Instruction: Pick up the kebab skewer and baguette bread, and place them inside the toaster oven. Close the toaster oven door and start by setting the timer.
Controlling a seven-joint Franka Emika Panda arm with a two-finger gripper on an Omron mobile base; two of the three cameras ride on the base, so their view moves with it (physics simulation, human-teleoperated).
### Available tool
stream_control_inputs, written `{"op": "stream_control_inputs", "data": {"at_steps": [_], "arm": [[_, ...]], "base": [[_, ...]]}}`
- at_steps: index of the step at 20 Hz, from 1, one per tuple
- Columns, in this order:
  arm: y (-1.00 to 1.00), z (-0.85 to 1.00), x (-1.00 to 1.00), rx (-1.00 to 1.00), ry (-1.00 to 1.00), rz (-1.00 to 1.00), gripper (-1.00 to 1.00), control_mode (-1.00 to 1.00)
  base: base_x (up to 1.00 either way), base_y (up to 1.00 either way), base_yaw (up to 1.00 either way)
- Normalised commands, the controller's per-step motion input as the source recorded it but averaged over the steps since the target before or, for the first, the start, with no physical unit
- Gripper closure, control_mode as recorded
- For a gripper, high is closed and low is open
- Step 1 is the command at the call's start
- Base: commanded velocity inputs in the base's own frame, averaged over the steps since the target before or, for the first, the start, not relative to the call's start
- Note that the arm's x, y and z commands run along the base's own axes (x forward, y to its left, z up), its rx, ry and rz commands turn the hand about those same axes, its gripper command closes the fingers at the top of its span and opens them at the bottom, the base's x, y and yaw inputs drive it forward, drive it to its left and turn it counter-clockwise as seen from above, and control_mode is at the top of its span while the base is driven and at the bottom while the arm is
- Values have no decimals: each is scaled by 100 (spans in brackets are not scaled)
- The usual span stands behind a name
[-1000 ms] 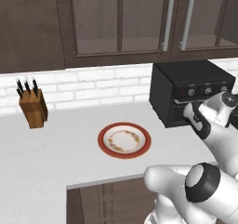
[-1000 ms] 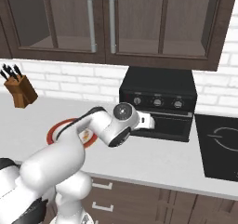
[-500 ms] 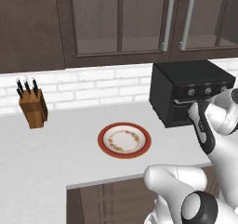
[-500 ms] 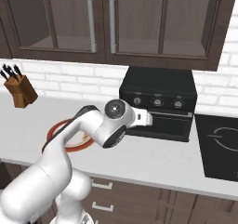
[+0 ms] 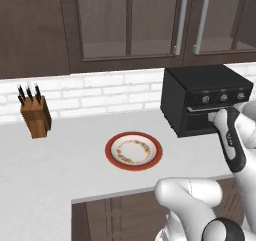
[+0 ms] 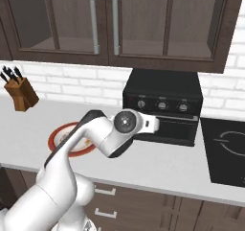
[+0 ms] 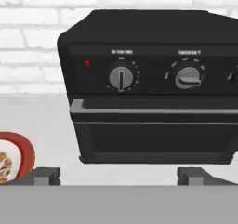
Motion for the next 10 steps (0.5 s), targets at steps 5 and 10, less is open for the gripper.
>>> {"op": "stream_control_inputs", "data": {"at_steps": [5, 10], "arm": [[5, 17, -8, 9, -27, 3, -100, -100], [18, 18, 0, 0, -28, 1, -100, -100]], "base": [[0, 0, 0], [0, 0, 0]]}}
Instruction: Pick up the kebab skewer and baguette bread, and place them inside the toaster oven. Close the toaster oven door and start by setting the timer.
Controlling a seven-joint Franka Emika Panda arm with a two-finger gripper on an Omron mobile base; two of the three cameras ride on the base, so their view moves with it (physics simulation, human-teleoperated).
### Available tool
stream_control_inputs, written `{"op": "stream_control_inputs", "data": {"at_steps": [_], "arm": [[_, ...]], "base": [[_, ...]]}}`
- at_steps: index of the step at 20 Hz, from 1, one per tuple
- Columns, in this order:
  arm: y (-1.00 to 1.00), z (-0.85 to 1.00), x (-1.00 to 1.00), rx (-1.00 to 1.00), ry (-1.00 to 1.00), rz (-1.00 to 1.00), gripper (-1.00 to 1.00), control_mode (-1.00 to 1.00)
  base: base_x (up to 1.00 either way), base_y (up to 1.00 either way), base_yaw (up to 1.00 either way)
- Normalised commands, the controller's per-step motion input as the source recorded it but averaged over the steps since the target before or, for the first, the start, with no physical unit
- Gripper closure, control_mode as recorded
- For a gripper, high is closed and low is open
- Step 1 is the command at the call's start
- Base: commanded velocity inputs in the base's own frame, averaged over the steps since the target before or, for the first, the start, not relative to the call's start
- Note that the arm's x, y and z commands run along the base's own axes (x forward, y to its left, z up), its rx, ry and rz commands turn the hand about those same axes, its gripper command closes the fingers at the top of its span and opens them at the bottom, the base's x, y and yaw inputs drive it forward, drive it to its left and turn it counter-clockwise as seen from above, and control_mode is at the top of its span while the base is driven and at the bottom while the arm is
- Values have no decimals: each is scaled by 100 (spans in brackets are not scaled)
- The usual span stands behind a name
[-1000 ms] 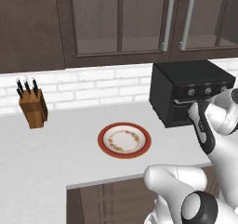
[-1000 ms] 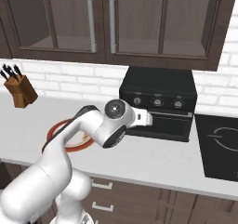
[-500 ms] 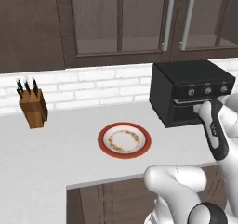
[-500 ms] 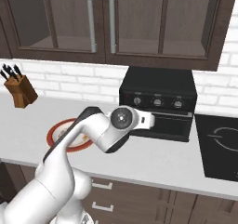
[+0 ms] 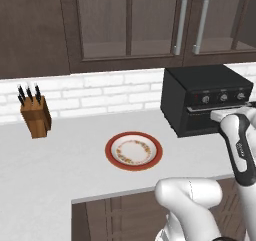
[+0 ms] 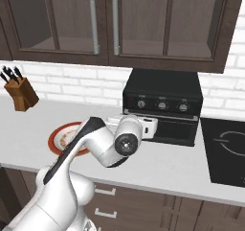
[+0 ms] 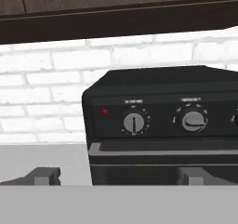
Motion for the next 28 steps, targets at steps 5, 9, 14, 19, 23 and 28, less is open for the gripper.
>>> {"op": "stream_control_inputs", "data": {"at_steps": [5, 9, 14, 19, 23, 28], "arm": [[4, 1, 2, 0, -19, 1, -100, -100], [0, 7, 28, 0, -3, 0, -100, -100], [0, 31, 30, 0, 0, 0, -100, -100], [0, 9, 2, 0, 0, 3, -100, -100], [0, 0, 3, 0, 0, 4, -100, -100], [0, 0, 9, 0, -2, 3, -100, -100]], "base": [[0, 0, 0], [0, 0, 0], [0, 0, 0], [0, 0, 0], [0, 0, 0], [0, 0, 0]]}}
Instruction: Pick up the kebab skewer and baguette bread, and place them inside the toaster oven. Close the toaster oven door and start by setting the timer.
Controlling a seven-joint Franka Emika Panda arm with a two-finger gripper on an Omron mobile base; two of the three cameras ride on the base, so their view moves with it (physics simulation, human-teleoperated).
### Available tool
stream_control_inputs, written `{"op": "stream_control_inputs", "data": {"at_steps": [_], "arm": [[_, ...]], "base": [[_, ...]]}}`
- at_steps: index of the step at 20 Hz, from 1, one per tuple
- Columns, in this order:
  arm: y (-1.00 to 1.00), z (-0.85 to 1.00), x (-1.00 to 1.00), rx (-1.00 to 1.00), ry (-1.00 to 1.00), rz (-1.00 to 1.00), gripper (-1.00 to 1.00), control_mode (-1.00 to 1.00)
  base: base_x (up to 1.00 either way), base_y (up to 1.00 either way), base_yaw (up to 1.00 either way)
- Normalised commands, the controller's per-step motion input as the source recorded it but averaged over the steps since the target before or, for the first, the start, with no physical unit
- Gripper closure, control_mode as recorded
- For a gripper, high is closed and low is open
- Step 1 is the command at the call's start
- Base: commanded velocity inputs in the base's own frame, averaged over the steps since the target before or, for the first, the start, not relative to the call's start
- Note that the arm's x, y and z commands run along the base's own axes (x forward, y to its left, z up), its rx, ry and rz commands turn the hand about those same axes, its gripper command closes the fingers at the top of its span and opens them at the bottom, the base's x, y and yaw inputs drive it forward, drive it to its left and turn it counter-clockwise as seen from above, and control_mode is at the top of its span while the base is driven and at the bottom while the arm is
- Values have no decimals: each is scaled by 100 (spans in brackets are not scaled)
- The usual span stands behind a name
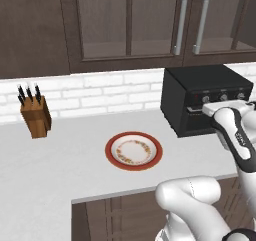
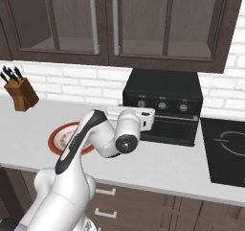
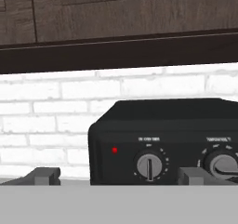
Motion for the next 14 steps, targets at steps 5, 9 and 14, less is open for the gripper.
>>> {"op": "stream_control_inputs", "data": {"at_steps": [5, 9, 14], "arm": [[0, 0, 17, 0, -2, 0, -100, -100], [0, -5, 3, 0, 0, 0, -100, -100], [0, -10, 0, 0, -1, 0, -100, -100]], "base": [[0, 0, 0], [0, 0, 0], [0, 0, 0]]}}
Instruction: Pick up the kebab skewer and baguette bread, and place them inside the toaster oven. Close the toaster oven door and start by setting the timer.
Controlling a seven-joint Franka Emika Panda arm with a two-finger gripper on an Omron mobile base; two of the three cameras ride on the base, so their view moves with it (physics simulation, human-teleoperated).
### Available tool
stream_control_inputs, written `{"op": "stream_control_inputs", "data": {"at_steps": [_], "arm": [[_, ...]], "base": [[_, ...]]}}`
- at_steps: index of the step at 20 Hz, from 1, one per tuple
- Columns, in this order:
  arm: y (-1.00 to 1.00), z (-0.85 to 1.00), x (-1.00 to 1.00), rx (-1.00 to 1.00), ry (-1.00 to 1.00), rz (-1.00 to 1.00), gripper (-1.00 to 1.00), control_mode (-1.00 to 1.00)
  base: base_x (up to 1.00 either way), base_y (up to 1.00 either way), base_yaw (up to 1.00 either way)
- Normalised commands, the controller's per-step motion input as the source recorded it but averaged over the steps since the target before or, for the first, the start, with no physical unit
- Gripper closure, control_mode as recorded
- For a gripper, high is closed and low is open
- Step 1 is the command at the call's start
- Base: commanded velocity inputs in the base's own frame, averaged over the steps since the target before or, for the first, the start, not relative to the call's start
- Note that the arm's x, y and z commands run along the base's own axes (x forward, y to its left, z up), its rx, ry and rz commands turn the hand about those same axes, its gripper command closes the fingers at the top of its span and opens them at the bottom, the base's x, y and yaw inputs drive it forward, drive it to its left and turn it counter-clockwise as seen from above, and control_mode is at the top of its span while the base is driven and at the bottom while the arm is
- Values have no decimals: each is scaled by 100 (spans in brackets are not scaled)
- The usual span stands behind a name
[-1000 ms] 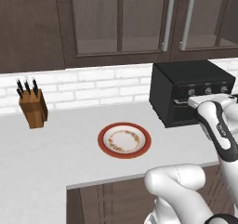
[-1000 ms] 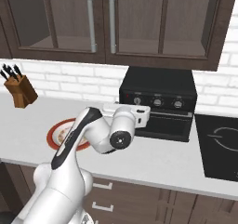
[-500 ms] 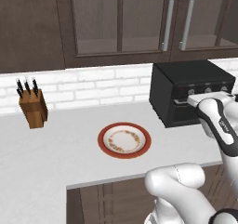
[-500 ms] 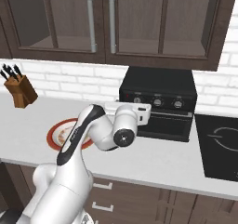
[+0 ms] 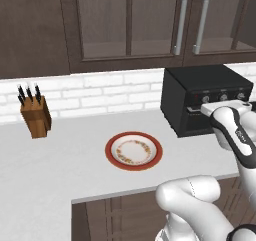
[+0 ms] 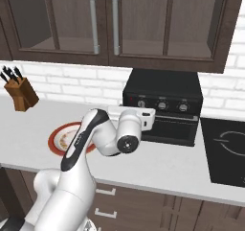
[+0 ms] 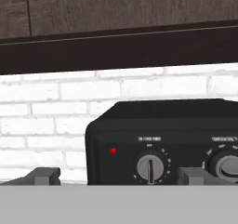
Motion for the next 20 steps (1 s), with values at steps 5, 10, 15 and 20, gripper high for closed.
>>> {"op": "stream_control_inputs", "data": {"at_steps": [5, 10, 15, 20], "arm": [[-2, 0, 0, 0, 0, 0, -100, -100], [-1, 0, 3, 0, 0, 0, -100, -100], [-1, -1, 3, 0, 0, 0, -100, -100], [0, -1, 4, 0, 0, 0, -100, -100]], "base": [[0, 0, 0], [0, 0, 0], [0, 0, 0], [0, 0, 0]]}}
